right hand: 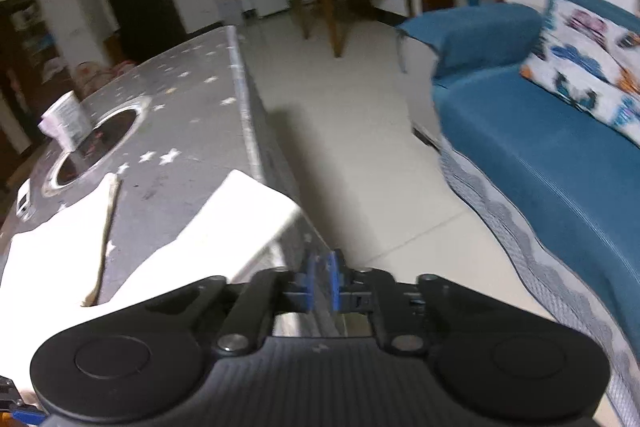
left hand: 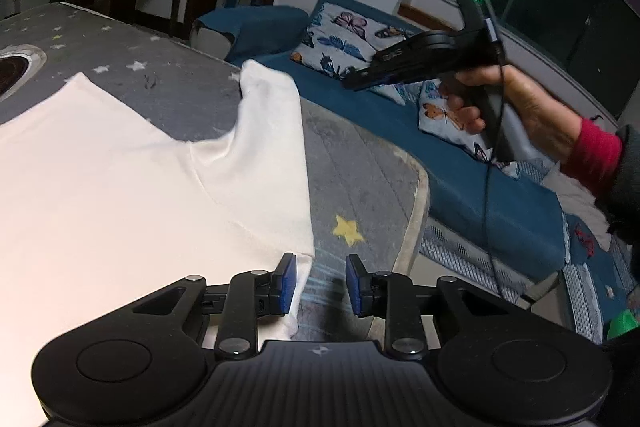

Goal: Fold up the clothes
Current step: 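Pull the sleeve taut with the left gripper while the right gripper lifts the hem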

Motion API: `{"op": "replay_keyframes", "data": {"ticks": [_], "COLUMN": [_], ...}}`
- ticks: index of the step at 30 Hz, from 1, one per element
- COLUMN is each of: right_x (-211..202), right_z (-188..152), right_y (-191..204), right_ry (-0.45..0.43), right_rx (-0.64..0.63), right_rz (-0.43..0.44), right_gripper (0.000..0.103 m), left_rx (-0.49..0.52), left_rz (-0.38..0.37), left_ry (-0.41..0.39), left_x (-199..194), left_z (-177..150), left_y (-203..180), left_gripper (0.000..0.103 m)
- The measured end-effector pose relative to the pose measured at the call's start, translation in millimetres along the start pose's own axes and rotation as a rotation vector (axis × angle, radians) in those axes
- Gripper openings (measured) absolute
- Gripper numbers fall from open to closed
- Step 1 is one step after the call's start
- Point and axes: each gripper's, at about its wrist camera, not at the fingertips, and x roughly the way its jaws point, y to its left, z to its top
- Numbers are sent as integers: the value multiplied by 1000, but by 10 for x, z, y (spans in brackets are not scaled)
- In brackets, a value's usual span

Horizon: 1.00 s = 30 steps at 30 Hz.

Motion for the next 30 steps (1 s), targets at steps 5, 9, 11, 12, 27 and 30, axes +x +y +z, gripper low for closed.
{"op": "replay_keyframes", "data": {"ticks": [5,9,11,12,27,30], "right_x": [426,730,842,855,264,361], "right_z": [165,175,159,143,83,25], "right_y": [195,-8,-146,-206,-165,-169], "right_ry": [21,75,97,96,-109,-68], "right_rx": [39,207,303,345,141,151], "right_rz": [73,118,160,187,-4,-10], "right_gripper": [45,48,47,42,5,5], "left_rx": [-46,-60,-65,-68,-73,-81], "left_rz": [19,34,42,44,13,11], "left_ry": [-29,-27,-25,-24,2,3], "left_x": [-59,-94,-106,-111,31,30], "left_z": [15,-12,-17,-17,-32,-7], "left_y": [29,50,63,68,67,53], "left_gripper": [32,35,35,35,44,45]}}
